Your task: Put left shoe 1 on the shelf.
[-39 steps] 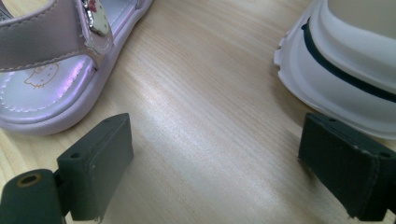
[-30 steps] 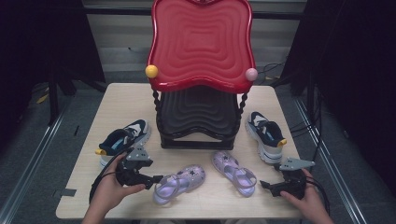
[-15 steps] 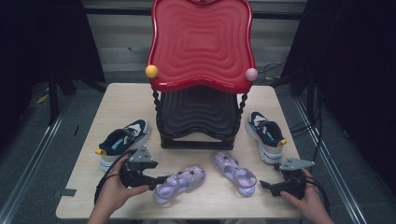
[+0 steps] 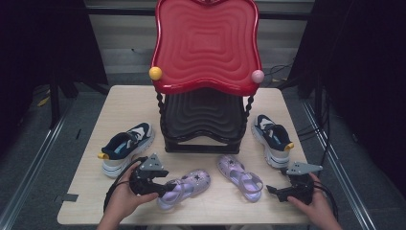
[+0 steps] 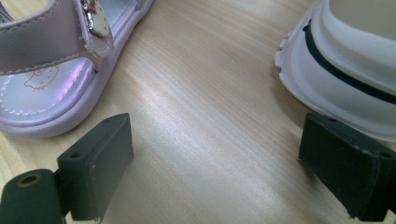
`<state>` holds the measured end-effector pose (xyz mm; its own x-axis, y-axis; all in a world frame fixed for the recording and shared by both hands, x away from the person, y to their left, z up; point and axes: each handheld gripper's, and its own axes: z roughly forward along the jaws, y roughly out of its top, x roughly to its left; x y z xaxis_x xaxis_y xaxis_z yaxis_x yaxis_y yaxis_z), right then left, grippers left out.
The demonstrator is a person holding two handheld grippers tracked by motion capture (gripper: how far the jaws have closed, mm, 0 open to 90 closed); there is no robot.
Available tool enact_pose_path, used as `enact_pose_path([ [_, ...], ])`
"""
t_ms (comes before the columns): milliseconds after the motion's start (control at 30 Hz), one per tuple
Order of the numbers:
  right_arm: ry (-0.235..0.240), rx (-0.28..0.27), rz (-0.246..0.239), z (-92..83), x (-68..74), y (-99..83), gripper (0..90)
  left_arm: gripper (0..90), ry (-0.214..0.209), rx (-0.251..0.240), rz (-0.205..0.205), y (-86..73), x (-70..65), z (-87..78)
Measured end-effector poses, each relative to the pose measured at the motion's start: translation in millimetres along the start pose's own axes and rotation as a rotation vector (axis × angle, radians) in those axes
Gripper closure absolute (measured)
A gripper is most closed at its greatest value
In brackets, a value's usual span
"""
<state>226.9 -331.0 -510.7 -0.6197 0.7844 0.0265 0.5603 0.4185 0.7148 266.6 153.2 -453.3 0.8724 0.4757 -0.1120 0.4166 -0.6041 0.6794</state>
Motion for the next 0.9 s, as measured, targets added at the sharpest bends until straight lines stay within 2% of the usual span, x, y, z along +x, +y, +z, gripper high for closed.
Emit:
enact_pose_path([
  [267,0.000,-0.001,-0.001,0.1,-0.1,0.0,9.2,51.6,-0.022,-0.039,0.008,-1.1,-3.6,8.5],
  [600,-0.004,0.000,-0.001,0.1,0.2,0.1,9.1,61.2,-0.028,-0.044,-0.008,-3.0,-4.1,14.5],
  [900,-0.004,0.001,0.001,0.0,0.4,0.1,9.1,66.1,-0.025,-0.047,-0.003,-3.3,-4.0,15.3],
])
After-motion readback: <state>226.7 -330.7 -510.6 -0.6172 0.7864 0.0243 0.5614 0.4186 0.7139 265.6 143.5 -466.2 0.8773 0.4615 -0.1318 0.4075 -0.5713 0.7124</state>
